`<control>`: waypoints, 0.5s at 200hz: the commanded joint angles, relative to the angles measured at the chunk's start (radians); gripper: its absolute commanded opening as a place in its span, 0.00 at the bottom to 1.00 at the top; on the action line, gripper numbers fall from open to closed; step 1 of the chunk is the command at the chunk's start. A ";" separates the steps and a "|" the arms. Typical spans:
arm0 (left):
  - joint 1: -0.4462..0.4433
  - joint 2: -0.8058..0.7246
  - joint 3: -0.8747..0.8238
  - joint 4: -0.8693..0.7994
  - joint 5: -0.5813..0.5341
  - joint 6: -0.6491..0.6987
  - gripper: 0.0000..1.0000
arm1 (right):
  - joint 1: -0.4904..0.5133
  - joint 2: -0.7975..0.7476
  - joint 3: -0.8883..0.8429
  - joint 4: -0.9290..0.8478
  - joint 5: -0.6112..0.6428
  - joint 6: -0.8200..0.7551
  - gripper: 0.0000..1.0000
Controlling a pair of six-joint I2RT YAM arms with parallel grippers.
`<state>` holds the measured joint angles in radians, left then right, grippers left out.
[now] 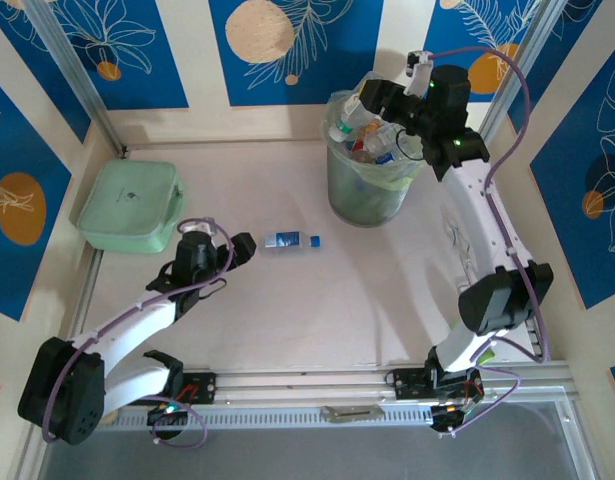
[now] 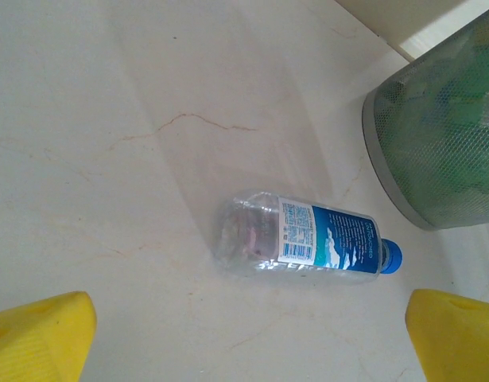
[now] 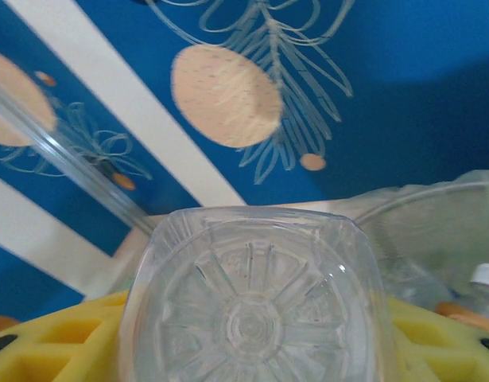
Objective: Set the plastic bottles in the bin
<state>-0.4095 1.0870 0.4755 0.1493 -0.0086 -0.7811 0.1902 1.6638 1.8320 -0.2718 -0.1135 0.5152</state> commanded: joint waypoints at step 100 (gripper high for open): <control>0.011 -0.020 -0.010 0.007 0.016 -0.008 0.99 | -0.023 0.254 0.288 -0.286 0.033 -0.047 0.51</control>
<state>-0.4076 1.0809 0.4717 0.1497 -0.0082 -0.7811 0.1768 1.8874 2.0426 -0.5072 -0.0563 0.4603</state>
